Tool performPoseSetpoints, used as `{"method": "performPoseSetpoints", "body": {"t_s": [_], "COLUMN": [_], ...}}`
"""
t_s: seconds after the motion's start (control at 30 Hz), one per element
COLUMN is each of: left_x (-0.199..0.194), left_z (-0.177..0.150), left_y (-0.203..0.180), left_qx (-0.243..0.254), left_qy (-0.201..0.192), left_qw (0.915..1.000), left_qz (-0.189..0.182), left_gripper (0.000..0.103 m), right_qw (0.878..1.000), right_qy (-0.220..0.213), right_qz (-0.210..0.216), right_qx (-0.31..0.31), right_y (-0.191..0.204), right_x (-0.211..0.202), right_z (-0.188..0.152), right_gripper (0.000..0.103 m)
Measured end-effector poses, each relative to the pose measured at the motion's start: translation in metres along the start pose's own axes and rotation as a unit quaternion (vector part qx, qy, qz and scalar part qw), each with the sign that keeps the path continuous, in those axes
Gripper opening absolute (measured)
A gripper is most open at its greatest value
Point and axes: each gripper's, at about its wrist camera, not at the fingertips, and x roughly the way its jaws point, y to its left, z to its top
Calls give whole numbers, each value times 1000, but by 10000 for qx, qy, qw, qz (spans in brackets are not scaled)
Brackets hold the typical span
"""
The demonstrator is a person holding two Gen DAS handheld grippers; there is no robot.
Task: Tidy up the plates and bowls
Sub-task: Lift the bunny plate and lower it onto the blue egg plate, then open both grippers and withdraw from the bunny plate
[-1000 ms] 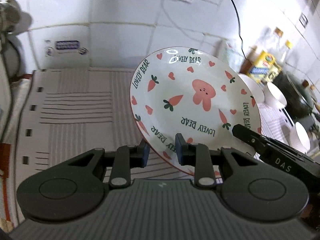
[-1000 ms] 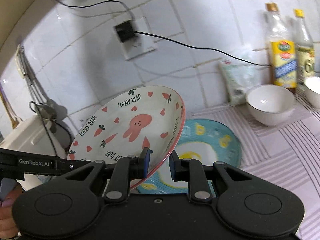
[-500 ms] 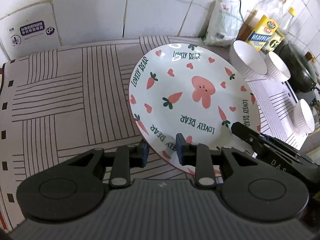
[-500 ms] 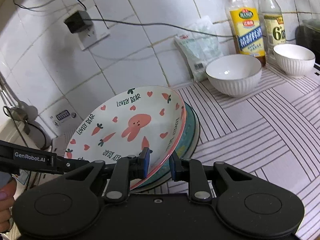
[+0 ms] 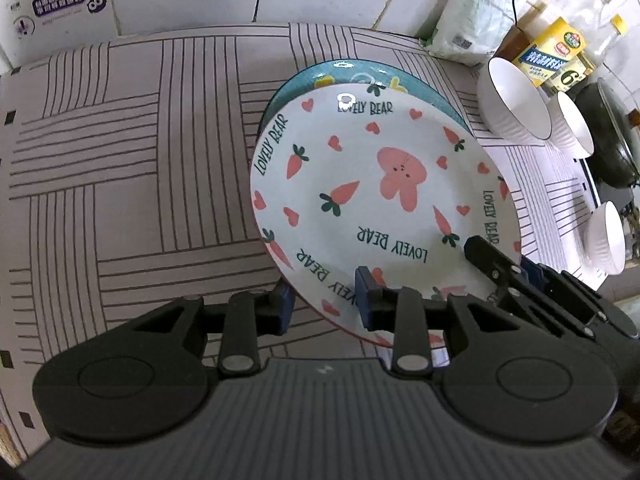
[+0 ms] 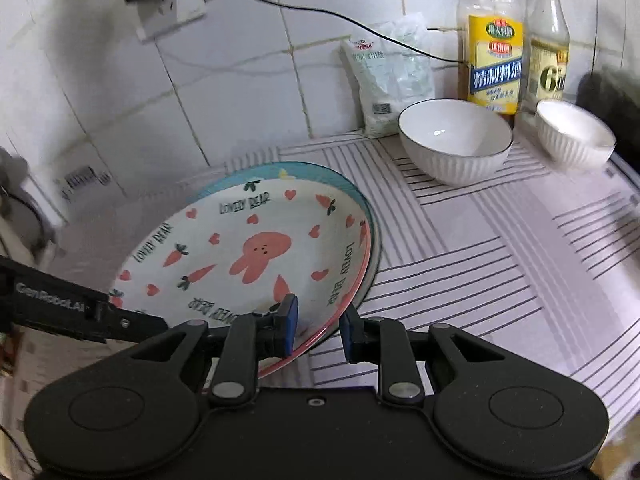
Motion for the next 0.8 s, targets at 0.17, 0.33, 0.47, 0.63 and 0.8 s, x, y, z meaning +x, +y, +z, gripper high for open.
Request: {"method": "performPoseSetpoints", "body": {"t_s": [0.17, 0.33, 0.47, 0.63, 0.8], "left_x": [3, 4, 5, 10, 14], "left_z": [1, -3, -7, -5, -4], "left_y": [-2, -6, -7, -12, -24], "left_qx": [-35, -2, -117, -208, -289], "left_qy": [-5, -45, -174, -265, -226], "left_qw": [9999, 9999, 9996, 9988, 9971], "left_qz": [102, 138, 163, 366, 669], "left_gripper": [30, 30, 30, 31, 33], "right_qw": [9994, 9989, 9983, 9964, 9962], "right_qy": [-51, -19, -74, -161, -172], "right_qz": [-197, -248, -252, -231, -111], "right_qx": [-284, -395, -523, -803, -848], "right_y": [4, 2, 1, 1, -4], "right_x": [2, 5, 8, 13, 17], "right_z": [3, -1, -1, 0, 3], "right_gripper": [27, 32, 33, 36, 41]}}
